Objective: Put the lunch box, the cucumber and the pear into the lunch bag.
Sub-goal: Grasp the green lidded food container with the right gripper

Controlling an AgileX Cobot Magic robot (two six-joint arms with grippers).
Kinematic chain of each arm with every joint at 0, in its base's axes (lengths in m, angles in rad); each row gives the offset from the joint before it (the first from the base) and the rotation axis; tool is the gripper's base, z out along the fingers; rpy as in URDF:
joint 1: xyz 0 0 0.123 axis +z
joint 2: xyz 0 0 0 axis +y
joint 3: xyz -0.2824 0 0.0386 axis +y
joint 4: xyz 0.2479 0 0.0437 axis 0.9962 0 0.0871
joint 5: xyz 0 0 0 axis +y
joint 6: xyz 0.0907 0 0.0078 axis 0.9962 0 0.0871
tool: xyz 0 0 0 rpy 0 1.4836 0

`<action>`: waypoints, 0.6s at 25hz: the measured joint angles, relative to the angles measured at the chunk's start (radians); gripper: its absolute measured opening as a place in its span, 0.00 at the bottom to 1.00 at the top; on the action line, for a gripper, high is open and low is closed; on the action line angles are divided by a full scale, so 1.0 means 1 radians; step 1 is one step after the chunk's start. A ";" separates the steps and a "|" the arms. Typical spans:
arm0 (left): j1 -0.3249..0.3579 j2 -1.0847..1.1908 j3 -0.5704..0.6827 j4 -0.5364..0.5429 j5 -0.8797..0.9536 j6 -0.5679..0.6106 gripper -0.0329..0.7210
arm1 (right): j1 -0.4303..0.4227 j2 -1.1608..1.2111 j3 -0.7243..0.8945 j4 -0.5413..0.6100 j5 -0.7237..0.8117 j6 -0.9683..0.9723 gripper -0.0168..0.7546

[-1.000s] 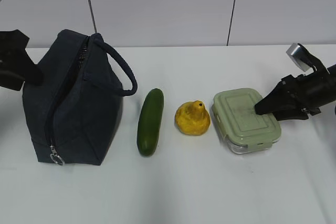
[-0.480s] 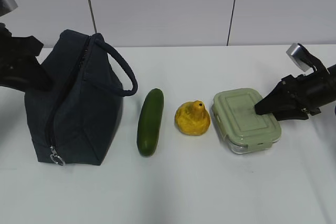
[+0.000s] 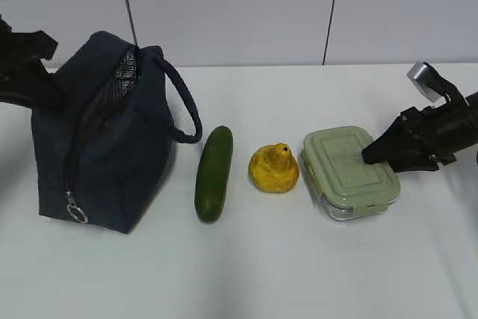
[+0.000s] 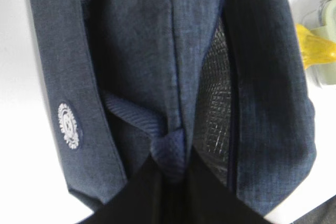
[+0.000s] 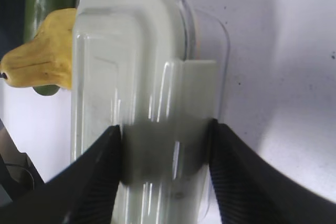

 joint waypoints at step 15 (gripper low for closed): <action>-0.045 -0.032 -0.013 -0.012 -0.007 0.000 0.05 | 0.000 0.002 0.000 0.036 0.002 -0.010 0.54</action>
